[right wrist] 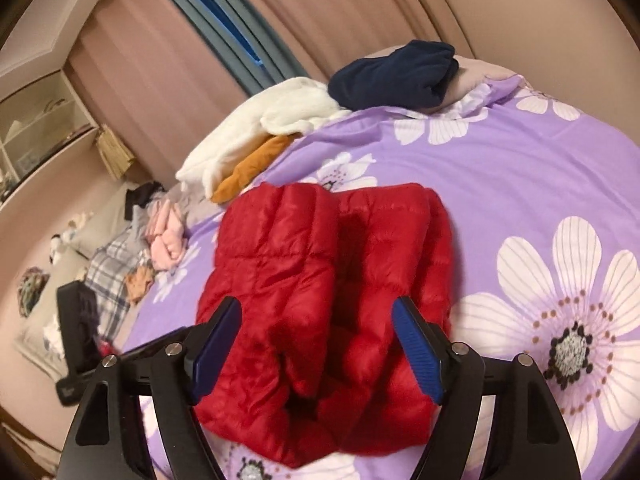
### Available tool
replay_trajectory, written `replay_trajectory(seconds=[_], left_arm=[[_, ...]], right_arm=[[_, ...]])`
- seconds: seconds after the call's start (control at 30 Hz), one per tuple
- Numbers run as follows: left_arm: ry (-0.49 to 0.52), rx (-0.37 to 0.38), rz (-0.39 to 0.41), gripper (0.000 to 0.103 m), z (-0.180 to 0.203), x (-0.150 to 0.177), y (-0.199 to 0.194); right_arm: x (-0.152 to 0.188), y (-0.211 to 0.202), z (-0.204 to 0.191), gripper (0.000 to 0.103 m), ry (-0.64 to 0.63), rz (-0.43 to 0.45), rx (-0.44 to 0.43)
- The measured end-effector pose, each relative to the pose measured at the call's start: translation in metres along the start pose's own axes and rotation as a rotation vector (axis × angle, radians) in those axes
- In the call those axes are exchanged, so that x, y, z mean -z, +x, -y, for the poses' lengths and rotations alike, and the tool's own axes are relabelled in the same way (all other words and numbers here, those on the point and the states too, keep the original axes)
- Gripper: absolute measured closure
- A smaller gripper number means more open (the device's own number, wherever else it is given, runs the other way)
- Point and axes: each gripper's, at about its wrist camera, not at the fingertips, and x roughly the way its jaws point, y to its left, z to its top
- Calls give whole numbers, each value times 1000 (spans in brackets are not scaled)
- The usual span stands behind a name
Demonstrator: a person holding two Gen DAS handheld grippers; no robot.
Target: Fold large clothes
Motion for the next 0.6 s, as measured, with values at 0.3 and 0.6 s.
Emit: replay_trajectory(seconds=[0.3, 0.6], left_arm=[[-2, -13, -11, 20, -4, -2, 8], [-50, 20, -51, 11, -12, -6, 22]], right_arm=[[-2, 18, 12, 25, 23, -53, 55], [-4, 32, 24, 15, 9, -90, 157]])
